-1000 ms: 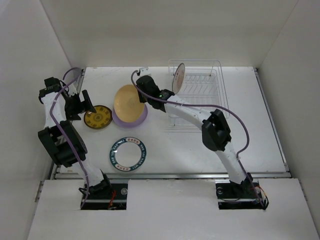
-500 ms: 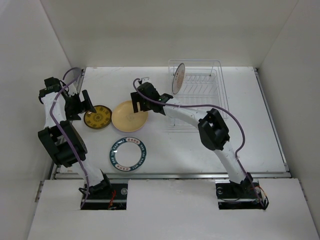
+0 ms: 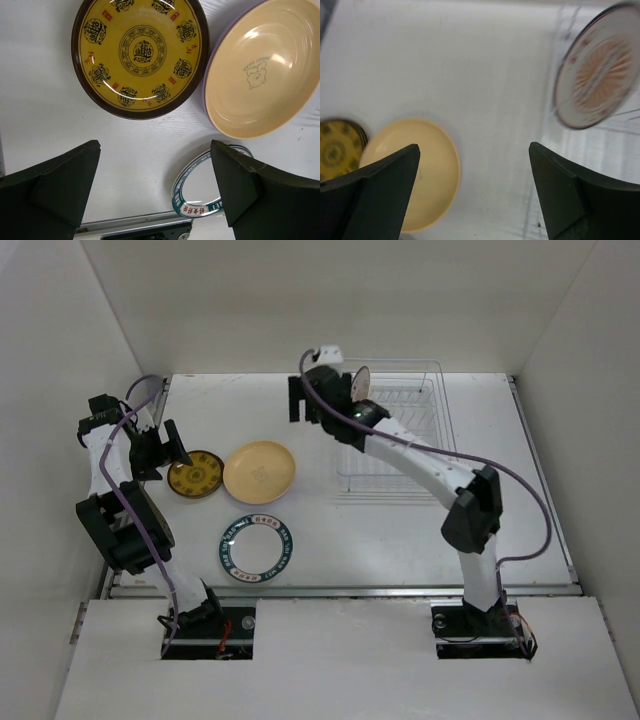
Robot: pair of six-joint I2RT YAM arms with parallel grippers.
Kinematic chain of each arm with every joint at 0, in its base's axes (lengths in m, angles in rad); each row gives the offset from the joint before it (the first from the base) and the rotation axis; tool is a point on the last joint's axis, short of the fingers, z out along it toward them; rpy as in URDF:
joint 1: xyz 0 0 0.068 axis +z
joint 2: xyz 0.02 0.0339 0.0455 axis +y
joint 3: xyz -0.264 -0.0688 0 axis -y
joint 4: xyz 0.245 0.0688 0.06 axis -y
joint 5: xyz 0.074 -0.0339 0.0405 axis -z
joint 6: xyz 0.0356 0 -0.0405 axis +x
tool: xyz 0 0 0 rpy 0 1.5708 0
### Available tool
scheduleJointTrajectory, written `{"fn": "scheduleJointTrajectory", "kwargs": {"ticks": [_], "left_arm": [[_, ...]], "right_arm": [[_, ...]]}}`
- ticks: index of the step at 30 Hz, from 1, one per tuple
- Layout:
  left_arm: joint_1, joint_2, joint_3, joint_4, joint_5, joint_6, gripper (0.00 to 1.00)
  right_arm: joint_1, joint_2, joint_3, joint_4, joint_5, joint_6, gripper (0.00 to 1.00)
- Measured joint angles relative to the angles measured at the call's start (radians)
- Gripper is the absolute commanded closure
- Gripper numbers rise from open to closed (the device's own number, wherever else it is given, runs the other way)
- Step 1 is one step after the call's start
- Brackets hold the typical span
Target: Unload the plates from the dish rack
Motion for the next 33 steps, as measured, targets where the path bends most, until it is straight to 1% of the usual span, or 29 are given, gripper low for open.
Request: {"fn": "scheduleJointTrajectory", "kwargs": {"ticks": [3, 6, 10, 13, 16, 17, 20, 21, 23, 24, 25, 27, 28, 33], "left_arm": [[0.000, 0.000, 0.000, 0.000, 0.000, 0.000, 0.09], [0.000, 0.000, 0.000, -0.001, 0.000, 0.000, 0.09], [0.000, 0.000, 0.000, -0.001, 0.000, 0.000, 0.09], [0.000, 0.000, 0.000, -0.001, 0.000, 0.000, 0.09], [0.000, 0.000, 0.000, -0.001, -0.005, 0.000, 0.09], [0.000, 0.000, 0.000, -0.002, -0.008, 0.000, 0.09], [0.000, 0.000, 0.000, -0.002, -0.017, 0.000, 0.09], [0.000, 0.000, 0.000, -0.002, -0.020, 0.000, 0.09], [0.000, -0.001, 0.000, -0.002, -0.027, 0.000, 0.09], [0.000, -0.001, 0.000, -0.001, -0.031, 0.000, 0.09], [0.000, -0.003, 0.000, -0.002, -0.034, 0.000, 0.09], [0.000, -0.009, 0.000, -0.002, -0.042, 0.000, 0.09], [0.000, -0.015, 0.000, -0.002, -0.045, 0.000, 0.09], [0.000, -0.045, 0.000, -0.002, -0.052, 0.001, 0.09]], "right_arm": [[-0.054, -0.120, 0.022, 0.018, 0.102, -0.003, 0.04], [-0.163, -0.158, 0.074, 0.043, 0.172, 0.004, 0.04], [-0.286, -0.102, 0.105, 0.047, 0.150, 0.006, 0.04], [-0.321, -0.016, 0.105, 0.039, 0.109, 0.007, 0.04], [-0.325, 0.075, 0.105, 0.021, 0.071, 0.018, 0.16], [-0.326, 0.099, 0.104, 0.012, 0.058, 0.024, 0.24], [-0.329, 0.145, 0.097, -0.008, 0.029, 0.042, 0.39], [-0.332, 0.154, 0.096, -0.008, 0.019, 0.047, 0.49], [-0.339, 0.159, 0.096, -0.007, 0.005, 0.047, 0.62], [-0.342, 0.159, 0.097, -0.006, 0.002, 0.045, 0.72], [-0.346, 0.159, 0.100, -0.007, 0.000, 0.043, 0.87], [-0.349, 0.159, 0.110, -0.008, 0.002, 0.031, 0.98], [-0.351, 0.159, 0.113, -0.016, 0.009, 0.020, 1.00], [-0.348, 0.153, 0.114, -0.026, 0.039, -0.019, 1.00]]}}
